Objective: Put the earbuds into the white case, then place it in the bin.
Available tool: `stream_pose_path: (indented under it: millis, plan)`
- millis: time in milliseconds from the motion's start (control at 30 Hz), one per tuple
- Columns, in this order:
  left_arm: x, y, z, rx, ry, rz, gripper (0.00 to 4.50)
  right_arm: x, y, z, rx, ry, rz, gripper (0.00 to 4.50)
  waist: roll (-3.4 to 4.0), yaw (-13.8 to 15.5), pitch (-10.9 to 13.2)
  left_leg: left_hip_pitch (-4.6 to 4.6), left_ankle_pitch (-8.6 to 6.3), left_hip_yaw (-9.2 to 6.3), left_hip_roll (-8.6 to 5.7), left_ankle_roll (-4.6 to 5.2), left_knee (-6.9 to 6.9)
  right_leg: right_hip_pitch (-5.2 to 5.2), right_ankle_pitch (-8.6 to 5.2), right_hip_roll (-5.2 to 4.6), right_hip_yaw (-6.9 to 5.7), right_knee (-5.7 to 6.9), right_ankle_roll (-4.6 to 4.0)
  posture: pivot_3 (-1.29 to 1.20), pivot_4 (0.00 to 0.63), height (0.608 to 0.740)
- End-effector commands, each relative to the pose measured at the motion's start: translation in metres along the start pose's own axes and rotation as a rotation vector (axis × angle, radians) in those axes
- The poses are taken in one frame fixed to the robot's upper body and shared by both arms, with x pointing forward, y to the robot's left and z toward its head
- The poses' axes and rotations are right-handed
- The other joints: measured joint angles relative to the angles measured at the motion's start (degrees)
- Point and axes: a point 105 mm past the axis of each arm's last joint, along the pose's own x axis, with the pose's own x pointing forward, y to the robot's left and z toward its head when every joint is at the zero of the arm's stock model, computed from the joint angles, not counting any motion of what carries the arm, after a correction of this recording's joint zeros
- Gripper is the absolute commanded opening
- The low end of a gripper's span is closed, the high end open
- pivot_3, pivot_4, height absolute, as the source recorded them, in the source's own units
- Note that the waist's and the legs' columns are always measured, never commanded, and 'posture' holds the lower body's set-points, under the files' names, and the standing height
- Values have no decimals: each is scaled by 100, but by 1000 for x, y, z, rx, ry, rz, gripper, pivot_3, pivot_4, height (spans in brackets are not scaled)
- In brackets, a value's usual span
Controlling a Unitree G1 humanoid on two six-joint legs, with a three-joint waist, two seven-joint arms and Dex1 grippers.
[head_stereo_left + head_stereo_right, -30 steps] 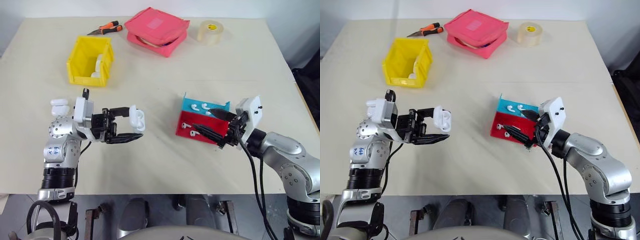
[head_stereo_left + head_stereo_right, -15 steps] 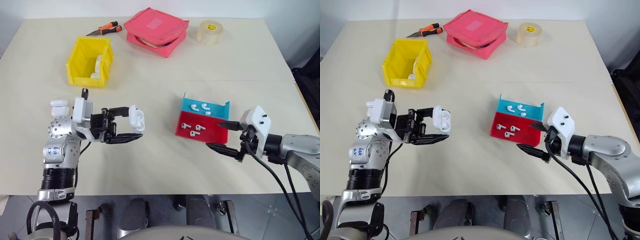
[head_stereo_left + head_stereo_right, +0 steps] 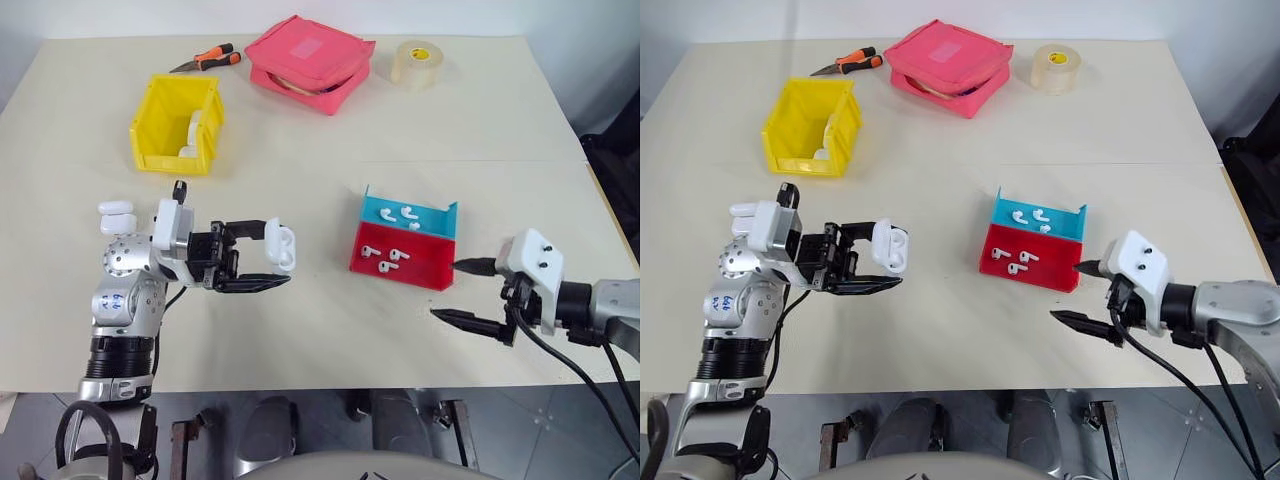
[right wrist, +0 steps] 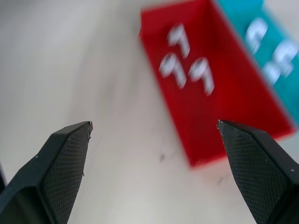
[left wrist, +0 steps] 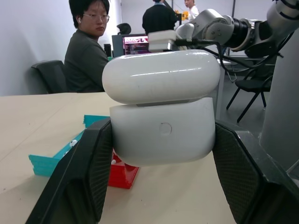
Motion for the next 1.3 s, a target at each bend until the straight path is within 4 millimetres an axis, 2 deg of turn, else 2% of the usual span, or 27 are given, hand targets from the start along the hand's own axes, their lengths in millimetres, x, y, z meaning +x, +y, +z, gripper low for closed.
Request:
stream_pose_path:
  millis: [33, 133, 167, 200, 300, 600, 1300]
  plan:
    - [2, 1, 7, 24, -34, -5, 2793, 10, 6, 16, -21, -31, 18, 4500, 0, -1, 0, -1, 0, 0, 0, 0, 1, 0, 0, 0, 0, 0, 0, 0, 150, 740]
    - [2, 0, 6, 24, -38, -1, 2793, 25, 8, 21, -41, 16, 46, 4500, 0, 1, 0, -2, 0, -1, 1, 0, 0, -1, 0, 1, -1, -2, -1, 0, 150, 740]
    - [3, 0, 5, 25, -40, 0, 2793, 30, 8, 22, -46, 30, 48, 4088, 0, 0, 0, -2, 0, -1, 0, 0, 2, -1, 0, 0, -1, -3, 0, 0, 150, 740]
    - [3, 0, 5, 26, -41, 2, 2793, 34, 7, 23, -50, 43, 52, 3921, 0, 3, 0, -1, 0, -2, -1, 0, 3, -2, 2, 0, -1, -5, 0, 0, 150, 740]
    - [4, 0, 5, 27, -46, 6, 2793, 42, 10, 28, -73, 71, 74, 2902, 1, 9, 0, -2, 0, -6, 0, 0, 4, -3, 3, 0, -5, -7, -1, 0, 150, 740]
    - [6, -4, 3, 29, -58, 15, 2793, 61, 15, 36, -122, 189, 149, 2902, 1, -9, 0, -1, 0, -8, 1, 0, 4, -4, 4, 1, -8, -10, 0, 0, 150, 740]
    - [7, -12, 3, 32, -59, 46, 2793, 87, -6, 29, -209, 298, 150, 2902, 1, -37, 0, -1, 0, -7, 0, 0, 7, -7, 5, 0, -8, -13, 4, 0, 150, 740]
